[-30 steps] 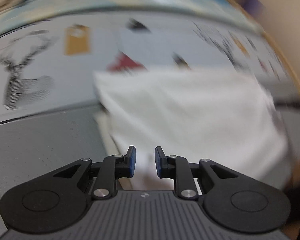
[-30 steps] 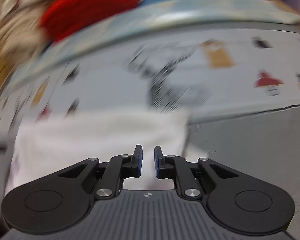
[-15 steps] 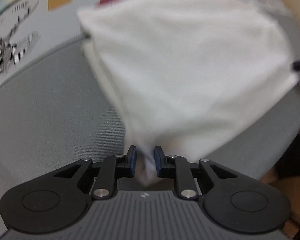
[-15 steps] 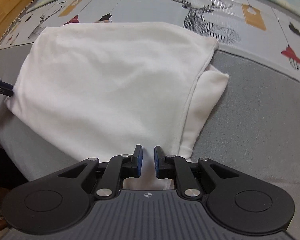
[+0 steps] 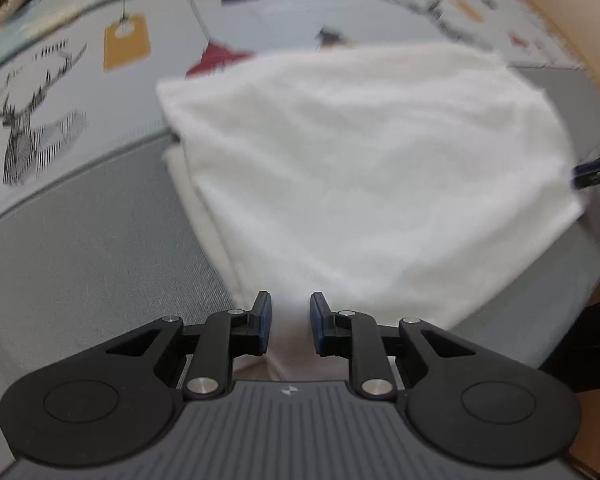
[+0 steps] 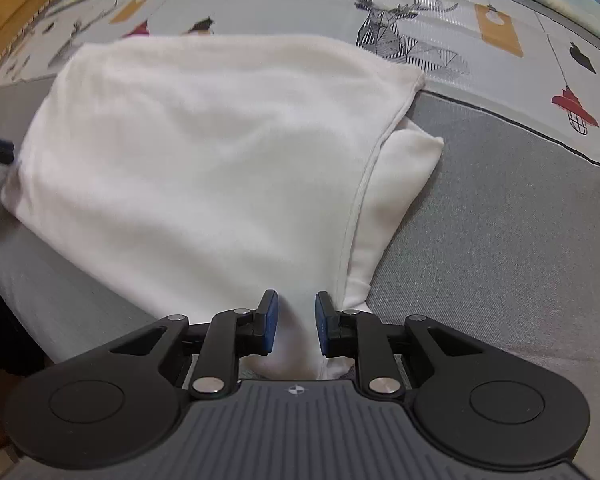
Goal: Fold small clothes
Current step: 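Open both tools and pull them back from the folded shirt, then move the right tool to the shirt's folded edge and pinch it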
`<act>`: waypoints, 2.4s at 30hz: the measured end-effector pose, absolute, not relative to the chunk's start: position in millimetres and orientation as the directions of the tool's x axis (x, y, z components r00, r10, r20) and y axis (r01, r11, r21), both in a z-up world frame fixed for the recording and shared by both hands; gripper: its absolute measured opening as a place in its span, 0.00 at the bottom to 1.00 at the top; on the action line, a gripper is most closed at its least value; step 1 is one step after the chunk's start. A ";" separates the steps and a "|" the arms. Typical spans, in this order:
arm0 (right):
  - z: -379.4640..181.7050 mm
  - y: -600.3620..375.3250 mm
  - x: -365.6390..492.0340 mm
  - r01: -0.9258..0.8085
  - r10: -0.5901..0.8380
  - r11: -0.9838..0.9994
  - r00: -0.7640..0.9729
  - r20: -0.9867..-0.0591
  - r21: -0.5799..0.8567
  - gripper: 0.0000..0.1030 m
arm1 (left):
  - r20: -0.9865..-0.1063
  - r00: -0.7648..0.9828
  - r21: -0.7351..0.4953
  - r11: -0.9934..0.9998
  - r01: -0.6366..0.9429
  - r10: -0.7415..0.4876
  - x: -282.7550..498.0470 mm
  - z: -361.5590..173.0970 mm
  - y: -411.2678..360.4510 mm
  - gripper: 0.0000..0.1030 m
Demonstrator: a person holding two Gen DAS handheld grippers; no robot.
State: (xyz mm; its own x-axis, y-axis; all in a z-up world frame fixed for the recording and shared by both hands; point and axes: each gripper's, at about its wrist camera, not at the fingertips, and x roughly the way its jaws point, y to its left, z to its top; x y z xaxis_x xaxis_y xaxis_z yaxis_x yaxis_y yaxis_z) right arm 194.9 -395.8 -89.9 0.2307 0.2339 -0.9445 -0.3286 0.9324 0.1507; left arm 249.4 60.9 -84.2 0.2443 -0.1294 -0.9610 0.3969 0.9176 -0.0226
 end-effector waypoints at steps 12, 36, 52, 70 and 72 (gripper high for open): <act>-46.8 -389.1 198.5 -0.235 0.166 0.970 0.450 -0.878 0.063 0.31 | -0.918 0.397 0.115 0.961 0.252 0.006 243.5 -37.3 63.3 0.30; 2.2 -253.8 141.1 0.077 -0.015 0.995 0.739 -0.674 0.061 0.49 | -0.852 0.521 0.012 0.998 -0.061 0.042 212.1 11.8 104.6 0.46; -23.8 -172.8 117.1 -0.046 0.011 0.998 0.782 -0.624 -0.041 0.14 | -0.866 0.498 0.000 0.996 -0.090 0.045 211.4 4.6 124.8 0.46; -55.1 -63.5 107.3 -0.420 0.257 0.903 0.700 -0.666 -0.093 0.14 | -0.876 0.482 -0.040 0.992 -0.123 0.024 216.1 1.8 147.9 0.46; -60.8 -50.0 104.4 -0.468 0.282 0.878 0.680 -0.677 -0.104 0.15 | -0.875 0.483 -0.044 0.990 -0.131 0.025 216.4 1.7 151.8 0.46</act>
